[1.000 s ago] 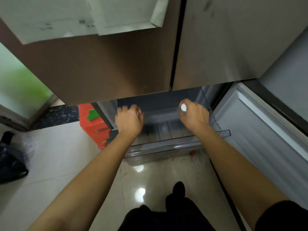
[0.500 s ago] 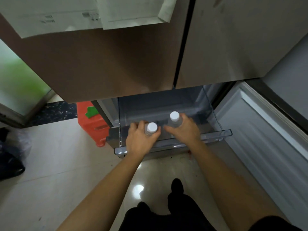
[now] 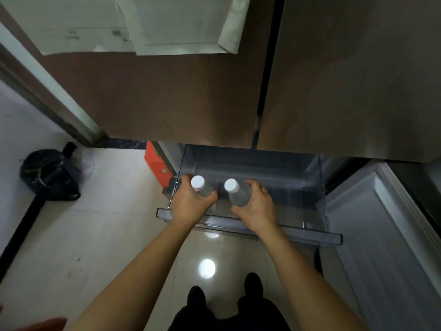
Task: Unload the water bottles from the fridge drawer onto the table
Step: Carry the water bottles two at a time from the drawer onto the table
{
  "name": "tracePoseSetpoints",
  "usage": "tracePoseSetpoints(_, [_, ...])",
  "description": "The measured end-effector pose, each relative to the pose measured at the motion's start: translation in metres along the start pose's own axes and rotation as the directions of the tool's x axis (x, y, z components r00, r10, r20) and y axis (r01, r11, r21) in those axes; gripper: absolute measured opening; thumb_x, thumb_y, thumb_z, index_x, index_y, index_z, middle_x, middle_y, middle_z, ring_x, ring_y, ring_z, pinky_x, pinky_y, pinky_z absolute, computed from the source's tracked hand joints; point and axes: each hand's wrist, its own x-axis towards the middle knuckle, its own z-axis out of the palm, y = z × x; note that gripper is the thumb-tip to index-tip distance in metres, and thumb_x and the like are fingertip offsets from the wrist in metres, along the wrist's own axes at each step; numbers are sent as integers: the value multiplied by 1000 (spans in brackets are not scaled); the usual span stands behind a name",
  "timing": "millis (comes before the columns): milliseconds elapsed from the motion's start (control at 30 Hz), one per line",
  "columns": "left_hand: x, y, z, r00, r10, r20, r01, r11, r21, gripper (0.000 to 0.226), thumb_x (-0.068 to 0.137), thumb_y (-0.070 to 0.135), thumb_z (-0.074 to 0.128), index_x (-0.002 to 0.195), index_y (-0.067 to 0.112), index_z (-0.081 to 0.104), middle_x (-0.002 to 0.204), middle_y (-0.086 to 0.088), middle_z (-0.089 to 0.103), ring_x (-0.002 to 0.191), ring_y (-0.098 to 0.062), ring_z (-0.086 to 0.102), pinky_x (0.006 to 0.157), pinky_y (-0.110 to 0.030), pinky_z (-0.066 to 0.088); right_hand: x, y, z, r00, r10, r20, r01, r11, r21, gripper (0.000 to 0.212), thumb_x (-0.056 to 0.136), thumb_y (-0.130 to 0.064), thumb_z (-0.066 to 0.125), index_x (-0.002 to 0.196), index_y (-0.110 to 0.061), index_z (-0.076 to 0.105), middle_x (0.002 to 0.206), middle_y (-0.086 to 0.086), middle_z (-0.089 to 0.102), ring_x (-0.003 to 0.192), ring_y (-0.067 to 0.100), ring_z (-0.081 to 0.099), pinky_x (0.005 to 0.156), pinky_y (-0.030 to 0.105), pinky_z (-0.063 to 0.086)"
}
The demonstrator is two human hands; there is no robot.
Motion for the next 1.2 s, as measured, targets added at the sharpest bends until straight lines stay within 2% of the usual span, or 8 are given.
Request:
tracePoseSetpoints(133, [-4,1,0,998,-16,-59,12,998,-68,68,59,51,80,115,33,46,98,11,67,90,-16,68,77,-43,60,3,-1,0,997,-81,3,81,997,14,78,71,-31,81,141,-30,46,134,5,61,119,29,59,97,38,51])
tracePoseSetpoints(300, [-37,8,-37,959,-30,-281,-30,978,-206,56,67,23,87,105,33,47,86,20,64,78,3,64,61,-14,53,-15,-21,-4,980,-187,-71,195,973,123,77,68,-38,82,138,-34,50,124,5,68,112,29,63,93,40,53])
tracePoseSetpoints(433, [-69,6,-101,872,-65,-485,-100,946,-308,64,60,30,86,109,28,45,98,6,66,84,-7,66,68,-26,58,-42,-76,9,908,-406,-105,419,890,180,79,67,-39,84,138,-32,50,128,3,65,113,25,62,92,40,53])
tracePoseSetpoints(533, [-106,-8,-154,811,-36,-585,-133,961,-244,67,65,28,88,114,29,43,107,15,63,92,-1,63,73,-18,54,-71,-125,28,845,-523,-112,533,804,265,76,66,-37,83,135,-35,51,124,-1,66,106,22,63,89,41,54])
tracePoseSetpoints(633, [-160,-49,-208,735,-65,-675,-82,979,-184,65,66,31,87,113,40,42,107,26,59,94,2,60,78,-25,53,-118,-169,58,790,-610,-56,592,736,330,71,68,-32,83,131,-38,50,114,-5,65,98,15,57,87,40,53])
tracePoseSetpoints(767, [-255,-130,-276,579,-174,-797,-22,973,-229,53,67,28,88,107,35,54,95,21,63,87,5,60,70,-26,52,-207,-210,121,675,-735,64,666,645,375,66,65,-30,81,124,-39,54,97,-11,65,92,20,64,82,43,54])
tracePoseSetpoints(1033, [-453,-285,-398,297,-319,-900,100,948,-303,62,61,23,91,114,27,60,108,8,60,94,-11,60,75,-26,51,-429,-258,265,359,-875,324,743,478,468,63,69,-38,82,125,-43,56,84,-31,55,83,3,56,74,17,45])
tracePoseSetpoints(1200, [-533,-352,-452,170,-381,-909,157,921,-357,62,62,19,89,118,22,62,112,4,59,99,-14,60,80,-30,50,-535,-290,341,190,-889,417,740,409,535,64,66,-48,82,124,-47,53,91,-31,59,90,1,61,81,28,56])
